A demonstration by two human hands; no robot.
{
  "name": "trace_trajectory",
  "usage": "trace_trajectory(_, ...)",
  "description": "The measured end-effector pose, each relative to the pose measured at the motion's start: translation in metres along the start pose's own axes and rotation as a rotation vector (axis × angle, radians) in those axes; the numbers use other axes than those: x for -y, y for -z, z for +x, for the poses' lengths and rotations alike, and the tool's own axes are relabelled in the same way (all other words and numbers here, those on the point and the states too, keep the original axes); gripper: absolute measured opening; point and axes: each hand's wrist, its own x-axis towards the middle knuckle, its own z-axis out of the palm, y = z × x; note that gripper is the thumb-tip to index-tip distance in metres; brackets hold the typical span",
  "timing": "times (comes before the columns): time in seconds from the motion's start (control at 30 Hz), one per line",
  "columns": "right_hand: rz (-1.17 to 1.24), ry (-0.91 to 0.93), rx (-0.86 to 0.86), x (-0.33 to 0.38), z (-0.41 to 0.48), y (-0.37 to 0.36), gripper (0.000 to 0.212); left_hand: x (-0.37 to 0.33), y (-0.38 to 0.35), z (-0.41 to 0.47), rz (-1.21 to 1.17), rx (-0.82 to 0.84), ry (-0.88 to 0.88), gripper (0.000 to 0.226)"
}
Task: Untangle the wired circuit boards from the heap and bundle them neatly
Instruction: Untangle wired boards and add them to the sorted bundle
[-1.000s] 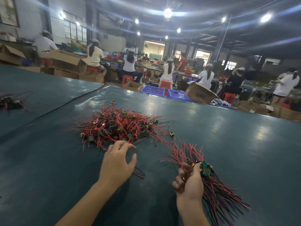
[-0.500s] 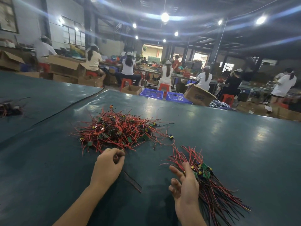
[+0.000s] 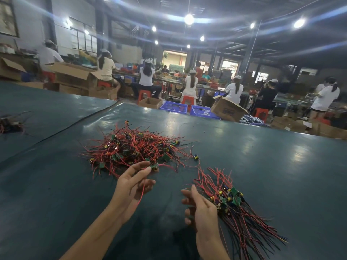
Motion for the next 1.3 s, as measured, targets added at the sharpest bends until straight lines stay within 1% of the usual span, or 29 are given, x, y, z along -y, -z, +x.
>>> trace_trajectory(0.1, -0.067, 0.018, 0.102, -0.001, -0.008, -0.007, 0.033, 0.006, -0.007, -0.004, 0.028, 0.087, 0.097, 0.039)
trace_trajectory(0.2, -0.046, 0.047, 0.120, 0.000, -0.012, -0.013, 0.040, 0.010, -0.013, -0.008, 0.185, 0.183, 0.127, 0.034)
trace_trajectory(0.27, -0.003, 0.080, 0.082, 0.001, -0.012, -0.013, 0.036, 0.012, -0.018, -0.011, 0.256, 0.235, 0.158, 0.028)
trace_trajectory(0.33, 0.034, 0.116, 0.042, 0.003, -0.012, -0.011, 0.023, 0.014, -0.023, -0.013, 0.236, 0.237, 0.187, 0.018)
trace_trajectory(0.4, 0.042, 0.145, -0.012, 0.003, -0.011, -0.010, 0.019, 0.017, -0.026, -0.014, 0.219, 0.218, 0.204, 0.013)
trace_trajectory(0.43, 0.055, 0.147, -0.046, 0.004, -0.010, -0.009, 0.017, 0.018, -0.027, -0.014, 0.214, 0.218, 0.214, 0.015)
trace_trajectory(0.5, 0.080, 0.150, -0.099, 0.003, -0.009, -0.009, 0.017, 0.020, -0.027, -0.016, 0.196, 0.239, 0.231, 0.032)
trace_trajectory(0.53, 0.087, 0.161, -0.126, 0.003, -0.008, -0.010, 0.018, 0.021, -0.027, -0.017, 0.184, 0.253, 0.234, 0.037)
trace_trajectory(0.67, 0.048, 0.261, -0.210, 0.003, -0.009, -0.009, 0.020, 0.023, -0.034, -0.022, 0.208, 0.304, 0.201, 0.031)
trace_trajectory(0.73, 0.014, 0.285, -0.202, 0.002, -0.010, -0.009, 0.019, 0.024, -0.037, -0.025, 0.258, 0.267, 0.181, 0.031)
trace_trajectory(0.8, 0.008, 0.278, -0.179, 0.001, -0.010, -0.009, 0.017, 0.025, -0.038, -0.026, 0.337, 0.216, 0.157, 0.033)
trace_trajectory(0.93, -0.040, 0.258, -0.114, -0.002, -0.010, -0.013, 0.018, 0.024, -0.036, -0.026, 0.424, 0.217, 0.141, 0.012)
trace_trajectory(0.97, -0.049, 0.259, -0.102, -0.002, -0.010, -0.014, 0.020, 0.023, -0.036, -0.026, 0.433, 0.222, 0.132, 0.013)
trace_trajectory(1.07, -0.083, 0.276, -0.072, -0.002, -0.011, -0.016, 0.022, 0.022, -0.037, -0.028, 0.456, 0.196, 0.091, 0.029)
trace_trajectory(1.1, -0.082, 0.265, -0.070, -0.002, -0.012, -0.016, 0.023, 0.021, -0.037, -0.028, 0.479, 0.190, 0.073, 0.030)
trace_trajectory(1.17, -0.031, 0.181, -0.102, -0.002, -0.011, -0.015, 0.022, 0.020, -0.037, -0.028, 0.514, 0.212, 0.051, 0.029)
trace_trajectory(1.23, 0.066, 0.073, -0.180, 0.001, -0.007, -0.012, 0.021, 0.018, -0.037, -0.028, 0.528, 0.230, 0.036, 0.028)
trace_trajectory(1.3, 0.162, 0.017, -0.249, 0.007, 0.000, -0.005, 0.019, 0.015, -0.038, -0.027, 0.551, 0.237, 0.027, 0.028)
